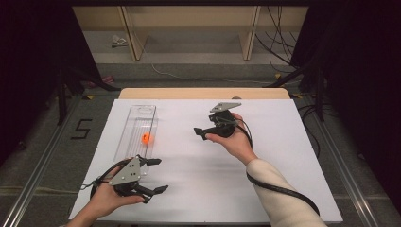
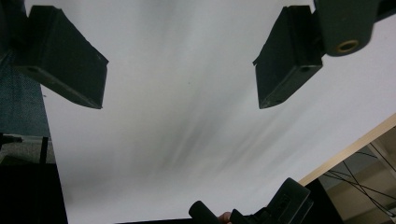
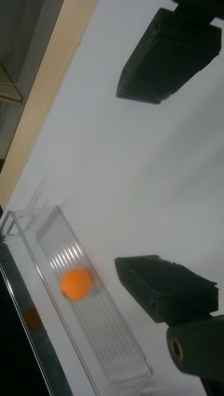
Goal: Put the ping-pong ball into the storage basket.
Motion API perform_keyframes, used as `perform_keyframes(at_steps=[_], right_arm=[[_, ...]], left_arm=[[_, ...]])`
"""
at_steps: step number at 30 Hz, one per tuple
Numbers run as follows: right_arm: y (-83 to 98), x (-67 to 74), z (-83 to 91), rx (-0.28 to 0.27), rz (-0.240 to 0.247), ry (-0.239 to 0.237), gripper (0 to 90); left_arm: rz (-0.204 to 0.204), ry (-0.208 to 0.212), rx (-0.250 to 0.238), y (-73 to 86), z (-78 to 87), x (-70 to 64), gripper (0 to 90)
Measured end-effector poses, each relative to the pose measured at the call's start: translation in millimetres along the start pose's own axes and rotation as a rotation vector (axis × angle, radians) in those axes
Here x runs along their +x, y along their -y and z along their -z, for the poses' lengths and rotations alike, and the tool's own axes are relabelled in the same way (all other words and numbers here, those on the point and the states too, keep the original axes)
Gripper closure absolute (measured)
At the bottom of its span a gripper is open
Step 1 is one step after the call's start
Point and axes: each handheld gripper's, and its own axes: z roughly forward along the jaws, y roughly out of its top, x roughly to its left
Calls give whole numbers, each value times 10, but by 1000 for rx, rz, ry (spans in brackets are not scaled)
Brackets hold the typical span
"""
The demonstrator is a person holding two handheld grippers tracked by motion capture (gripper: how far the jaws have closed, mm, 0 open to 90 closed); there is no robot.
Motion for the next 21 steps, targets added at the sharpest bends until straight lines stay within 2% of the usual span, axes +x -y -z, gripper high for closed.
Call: perform_keyframes(at_steps=[21], right_arm=[[279,-195,362,-1,-39,55,164]], left_arm=[[1,-4,1,0,1,-2,164]])
